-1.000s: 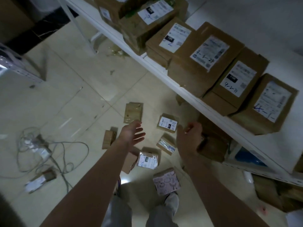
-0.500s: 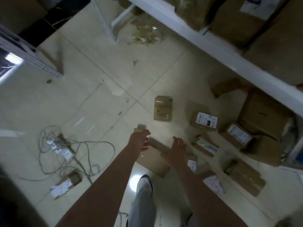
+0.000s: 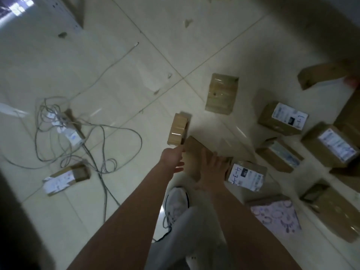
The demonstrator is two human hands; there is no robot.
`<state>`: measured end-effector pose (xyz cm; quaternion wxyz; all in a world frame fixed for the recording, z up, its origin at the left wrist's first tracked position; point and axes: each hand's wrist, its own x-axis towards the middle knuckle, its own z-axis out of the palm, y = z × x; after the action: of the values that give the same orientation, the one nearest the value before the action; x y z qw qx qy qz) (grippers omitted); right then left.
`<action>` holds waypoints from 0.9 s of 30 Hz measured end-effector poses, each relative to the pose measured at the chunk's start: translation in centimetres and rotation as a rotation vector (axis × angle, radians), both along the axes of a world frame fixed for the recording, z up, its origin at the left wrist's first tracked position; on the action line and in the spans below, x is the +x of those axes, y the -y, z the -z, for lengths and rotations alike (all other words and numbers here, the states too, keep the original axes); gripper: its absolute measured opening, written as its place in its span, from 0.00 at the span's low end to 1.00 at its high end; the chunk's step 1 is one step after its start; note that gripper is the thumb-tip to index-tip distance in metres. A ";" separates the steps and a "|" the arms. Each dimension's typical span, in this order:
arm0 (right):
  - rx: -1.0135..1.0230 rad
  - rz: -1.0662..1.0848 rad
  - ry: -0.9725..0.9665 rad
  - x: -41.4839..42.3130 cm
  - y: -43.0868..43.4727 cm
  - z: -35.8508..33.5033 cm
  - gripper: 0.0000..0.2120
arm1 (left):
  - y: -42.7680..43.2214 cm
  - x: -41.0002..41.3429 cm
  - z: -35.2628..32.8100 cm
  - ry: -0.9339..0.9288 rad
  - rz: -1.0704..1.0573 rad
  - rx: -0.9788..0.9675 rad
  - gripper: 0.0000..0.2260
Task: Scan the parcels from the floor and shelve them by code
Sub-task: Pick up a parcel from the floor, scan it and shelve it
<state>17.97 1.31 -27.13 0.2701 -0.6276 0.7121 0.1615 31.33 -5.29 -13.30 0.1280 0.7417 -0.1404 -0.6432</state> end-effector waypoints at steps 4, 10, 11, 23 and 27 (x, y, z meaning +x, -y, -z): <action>0.038 -0.083 -0.170 0.1 -0.9 2.1 0.61 | -1.0 1.1 2.2 0.002 0.000 -0.029 0.13; 0.094 0.086 -0.146 -1.0 -0.2 -0.5 0.70 | -2.4 2.9 0.3 0.037 0.012 -0.031 0.13; 0.092 0.173 -0.100 -1.1 -0.2 -2.0 0.70 | -2.7 3.0 -0.7 0.043 0.013 -0.023 0.13; -0.153 0.957 1.133 -10.3 3.2 -36.8 0.55 | 0.2 -6.1 -27.9 -0.081 -0.091 -0.189 0.23; -0.246 0.967 1.386 -14.8 2.0 -51.2 0.41 | 0.3 -10.4 -39.8 -0.225 -0.074 -0.158 0.40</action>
<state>3.15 -0.72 24.07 0.6138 -0.2366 0.5882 -0.4704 20.91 -5.58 26.46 0.2246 0.6573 -0.1477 -0.7041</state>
